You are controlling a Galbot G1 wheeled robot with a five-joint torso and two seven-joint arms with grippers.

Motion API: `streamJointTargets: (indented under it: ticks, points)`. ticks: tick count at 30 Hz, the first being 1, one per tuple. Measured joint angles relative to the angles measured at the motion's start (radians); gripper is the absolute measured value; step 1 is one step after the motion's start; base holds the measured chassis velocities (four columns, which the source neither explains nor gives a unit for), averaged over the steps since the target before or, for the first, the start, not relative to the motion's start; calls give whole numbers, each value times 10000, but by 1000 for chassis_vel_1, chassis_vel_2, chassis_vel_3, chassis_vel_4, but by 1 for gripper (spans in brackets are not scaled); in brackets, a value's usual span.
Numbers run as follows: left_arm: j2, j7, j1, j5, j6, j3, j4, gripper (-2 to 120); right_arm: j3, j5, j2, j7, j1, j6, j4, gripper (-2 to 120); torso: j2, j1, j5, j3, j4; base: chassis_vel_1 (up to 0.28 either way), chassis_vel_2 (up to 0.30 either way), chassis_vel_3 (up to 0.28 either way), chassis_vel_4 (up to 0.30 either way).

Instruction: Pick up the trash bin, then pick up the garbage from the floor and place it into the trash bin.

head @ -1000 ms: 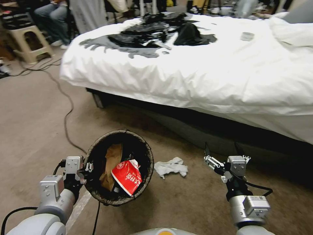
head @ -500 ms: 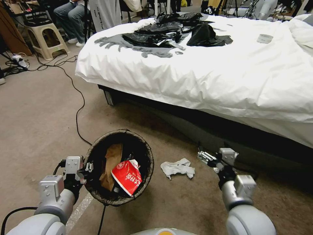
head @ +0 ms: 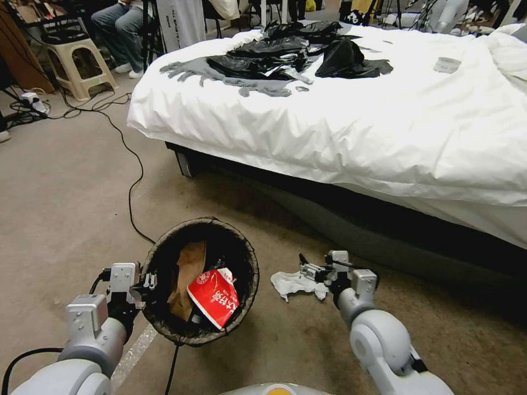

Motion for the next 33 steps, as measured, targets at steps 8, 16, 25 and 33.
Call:
streamJointTargets:
  ticks: [8,16,25,33]
  points:
    - [0,0,0,0,0,0,0,1,-174,332,-69,-162,757,-245,-1068,100,0,0,0,0,0,0,0,0,0]
    - [0,0,0,0,0,0,0,1,-336,413,105,-319,1358,-267,-2318,100,0,0,0,0,0,0,0,0,0]
    - [0,0,0,0,0,0,0,1,-362,61,331,-523,1682,6,-3479,100,0,0,0,0,0,0,0,0,0]
    - [0,0,1,0,0,0,0,1,-372,-324,617,-687,1965,296,-4446,100,0,0,0,0,0,0,0,0,0]
